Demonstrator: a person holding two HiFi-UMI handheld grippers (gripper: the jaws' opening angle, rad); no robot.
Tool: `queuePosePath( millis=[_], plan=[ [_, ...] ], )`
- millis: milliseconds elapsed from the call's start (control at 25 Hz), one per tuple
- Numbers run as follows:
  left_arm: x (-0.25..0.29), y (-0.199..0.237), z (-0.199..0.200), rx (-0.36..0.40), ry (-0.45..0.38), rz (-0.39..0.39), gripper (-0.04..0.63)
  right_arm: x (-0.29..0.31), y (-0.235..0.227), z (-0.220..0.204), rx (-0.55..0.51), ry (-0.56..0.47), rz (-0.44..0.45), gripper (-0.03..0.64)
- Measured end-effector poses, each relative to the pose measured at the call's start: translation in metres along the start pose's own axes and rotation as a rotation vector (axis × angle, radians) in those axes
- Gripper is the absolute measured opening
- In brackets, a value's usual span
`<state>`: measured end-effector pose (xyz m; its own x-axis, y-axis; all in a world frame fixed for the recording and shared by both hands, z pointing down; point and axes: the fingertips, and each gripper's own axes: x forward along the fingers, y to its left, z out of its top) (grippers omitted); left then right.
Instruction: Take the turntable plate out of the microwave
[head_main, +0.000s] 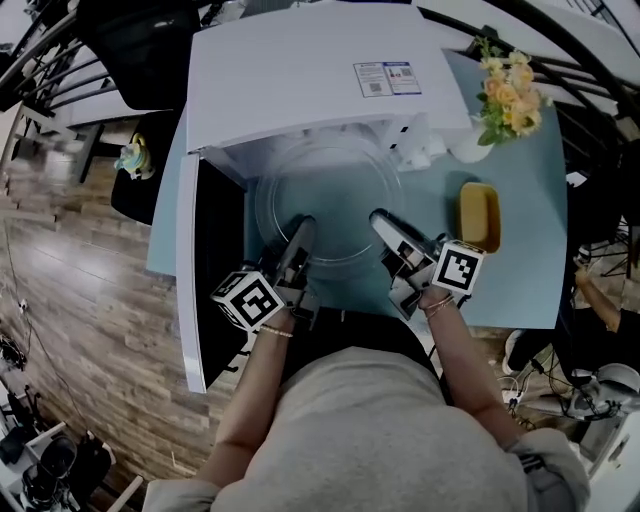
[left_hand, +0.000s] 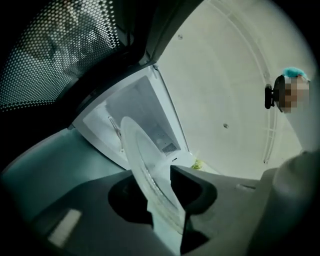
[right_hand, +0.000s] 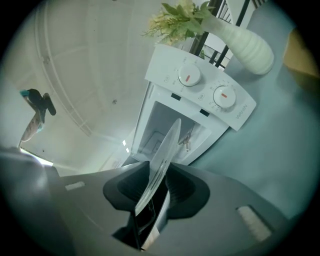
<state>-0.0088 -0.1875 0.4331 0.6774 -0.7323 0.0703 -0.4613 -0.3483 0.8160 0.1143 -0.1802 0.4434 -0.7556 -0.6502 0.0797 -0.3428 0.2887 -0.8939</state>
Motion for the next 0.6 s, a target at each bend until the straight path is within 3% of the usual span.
queuePosePath(
  millis=[280, 600],
  plan=[
    [0.0, -0.018, 0.008, -0.016, -0.028, -0.045, 0.112, -0.006, 0.021, 0.013, -0.047, -0.035, 0.002, 0.127],
    [-0.005, -0.032, 0.017, 0.017, -0.053, -0.091, 0.114, -0.01, 0.04, 0.016, -0.073, -0.058, 0.017, 0.127]
  ],
)
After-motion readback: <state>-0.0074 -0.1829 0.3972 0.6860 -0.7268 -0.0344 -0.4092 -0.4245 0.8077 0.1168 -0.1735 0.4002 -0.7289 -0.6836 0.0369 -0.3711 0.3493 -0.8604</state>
